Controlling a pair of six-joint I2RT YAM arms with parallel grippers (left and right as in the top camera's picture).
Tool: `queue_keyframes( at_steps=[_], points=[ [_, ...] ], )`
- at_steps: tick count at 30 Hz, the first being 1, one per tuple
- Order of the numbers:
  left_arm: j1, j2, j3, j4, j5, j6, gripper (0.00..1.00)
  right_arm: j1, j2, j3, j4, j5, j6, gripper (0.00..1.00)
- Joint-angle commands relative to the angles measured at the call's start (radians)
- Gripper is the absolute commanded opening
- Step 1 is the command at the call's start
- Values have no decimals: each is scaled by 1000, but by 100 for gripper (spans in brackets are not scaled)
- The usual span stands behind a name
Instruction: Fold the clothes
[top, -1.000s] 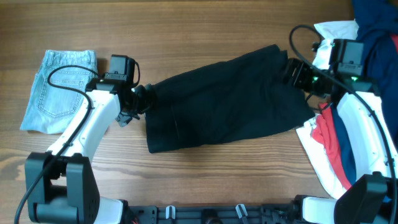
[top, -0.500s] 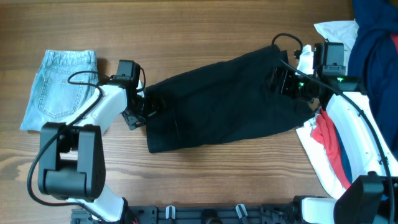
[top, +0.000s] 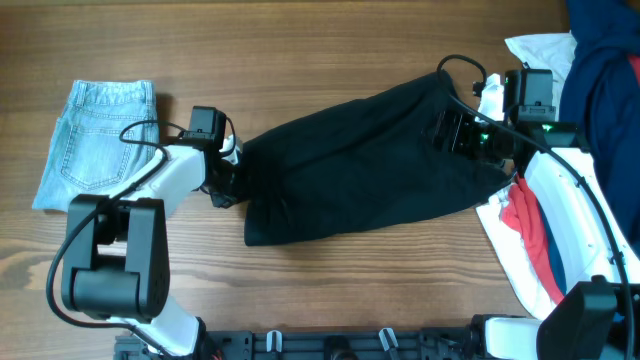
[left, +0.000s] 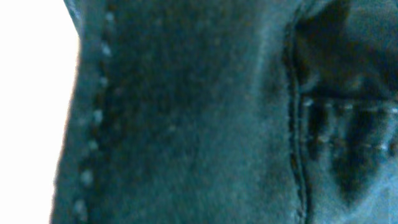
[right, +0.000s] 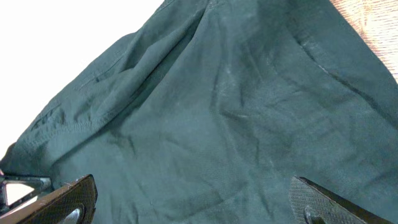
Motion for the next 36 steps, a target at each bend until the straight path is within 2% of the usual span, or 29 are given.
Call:
queue_keyframes(
  at_steps=[1, 5, 8, 11, 12, 14, 15, 16, 17, 18, 21, 28, 31, 36],
  points=[
    [76, -59, -2, -140, -96, 19, 4, 3, 8, -7, -2, 5, -21, 99],
    [192, -180, 70, -328, -104, 20, 4, 38, 8, -7, -6, -2, -47, 97],
    [234, -254, 101, -378, -104, 38, 4, 108, 8, -7, -24, -3, -59, 95],
    [243, -327, 128, -426, -103, 46, 4, 220, 12, -7, -65, -3, -73, 84],
    [243, -346, 138, -441, -103, 46, 4, 256, 15, -7, -74, -2, -72, 78],
    [243, -398, 169, -467, -86, 45, 4, 349, 38, -7, -84, -10, -51, 49],
    [243, -414, 175, -465, -60, 45, 4, 380, 49, -7, -82, -11, -26, 29],
    [243, -429, 179, -461, -24, 45, 4, 409, 61, -7, -75, -10, -3, 15],
    [243, -446, 183, -449, 25, 46, 4, 445, 78, -7, -58, -10, 20, 7],
    [243, -463, 183, -425, 78, 45, 4, 488, 104, -7, -32, -10, 44, 4],
    [243, -481, 183, -376, 181, 35, 4, 561, 171, -7, 25, -14, 115, 4],
    [237, -480, 183, -351, 191, -44, 4, 714, 352, -7, 288, -61, 263, 4],
    [237, -480, 183, -336, 240, -45, 4, 757, 428, -7, 406, -63, 326, 4],
    [237, -480, 183, -306, 243, -72, 4, 822, 496, -6, 562, -139, 378, 4]
  ],
)
